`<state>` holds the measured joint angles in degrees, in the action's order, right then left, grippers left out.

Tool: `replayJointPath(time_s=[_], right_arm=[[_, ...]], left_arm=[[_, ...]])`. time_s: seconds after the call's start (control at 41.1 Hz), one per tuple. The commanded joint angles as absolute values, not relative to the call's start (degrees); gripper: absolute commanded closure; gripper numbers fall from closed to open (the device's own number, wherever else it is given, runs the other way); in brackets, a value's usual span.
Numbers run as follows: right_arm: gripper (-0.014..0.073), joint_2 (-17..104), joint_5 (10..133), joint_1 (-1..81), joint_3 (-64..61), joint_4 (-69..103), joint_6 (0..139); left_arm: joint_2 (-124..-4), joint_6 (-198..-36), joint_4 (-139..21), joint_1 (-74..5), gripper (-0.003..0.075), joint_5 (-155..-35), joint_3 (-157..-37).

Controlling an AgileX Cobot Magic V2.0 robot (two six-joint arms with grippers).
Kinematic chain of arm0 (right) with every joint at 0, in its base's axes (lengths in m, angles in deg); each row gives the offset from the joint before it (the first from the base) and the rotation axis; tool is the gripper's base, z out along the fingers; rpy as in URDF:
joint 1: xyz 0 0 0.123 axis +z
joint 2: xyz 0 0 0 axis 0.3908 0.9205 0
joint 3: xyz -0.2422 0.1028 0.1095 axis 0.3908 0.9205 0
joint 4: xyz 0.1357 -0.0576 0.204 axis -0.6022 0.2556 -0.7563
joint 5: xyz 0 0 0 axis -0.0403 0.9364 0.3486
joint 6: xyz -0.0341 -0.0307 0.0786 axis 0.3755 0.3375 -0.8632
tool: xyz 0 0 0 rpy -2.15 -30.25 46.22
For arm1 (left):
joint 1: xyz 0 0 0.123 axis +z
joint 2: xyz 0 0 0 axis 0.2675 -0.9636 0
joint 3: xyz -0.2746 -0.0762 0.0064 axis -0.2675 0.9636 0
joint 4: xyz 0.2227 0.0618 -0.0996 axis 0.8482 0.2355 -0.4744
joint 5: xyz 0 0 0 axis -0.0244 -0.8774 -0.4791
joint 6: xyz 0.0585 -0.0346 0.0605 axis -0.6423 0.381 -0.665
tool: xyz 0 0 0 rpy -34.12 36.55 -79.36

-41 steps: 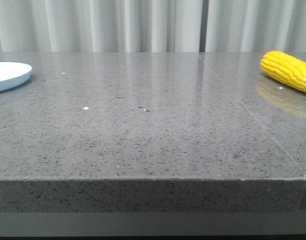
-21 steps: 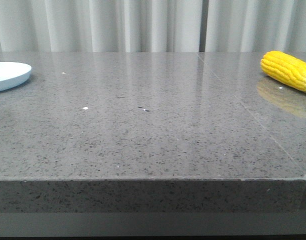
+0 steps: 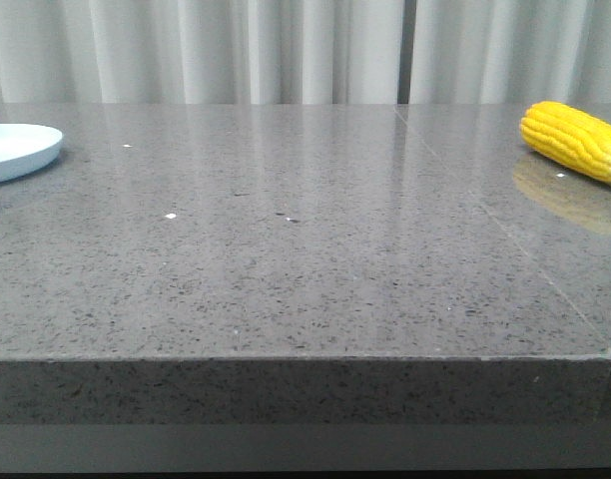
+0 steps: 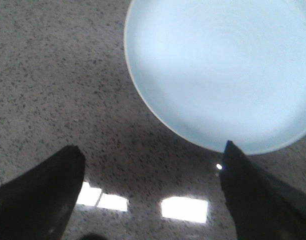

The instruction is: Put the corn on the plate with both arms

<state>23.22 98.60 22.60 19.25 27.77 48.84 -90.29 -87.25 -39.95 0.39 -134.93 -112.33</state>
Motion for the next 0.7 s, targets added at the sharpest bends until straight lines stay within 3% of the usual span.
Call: replayJointPath(time_s=[0.0,0.681], right_arm=[[-0.0008,23.6,94.6,22.3,17.8,27.9,49.3],[-0.0008,23.6,94.6,22.3,17.8,27.9,49.3]], left_arm=[[-92.1,-87.5,-41.7,1.7,0.0174,-132.0,-116.9],[-110.1,-87.6,-48.5,1.6,0.0178,-131.2,-128.4]])
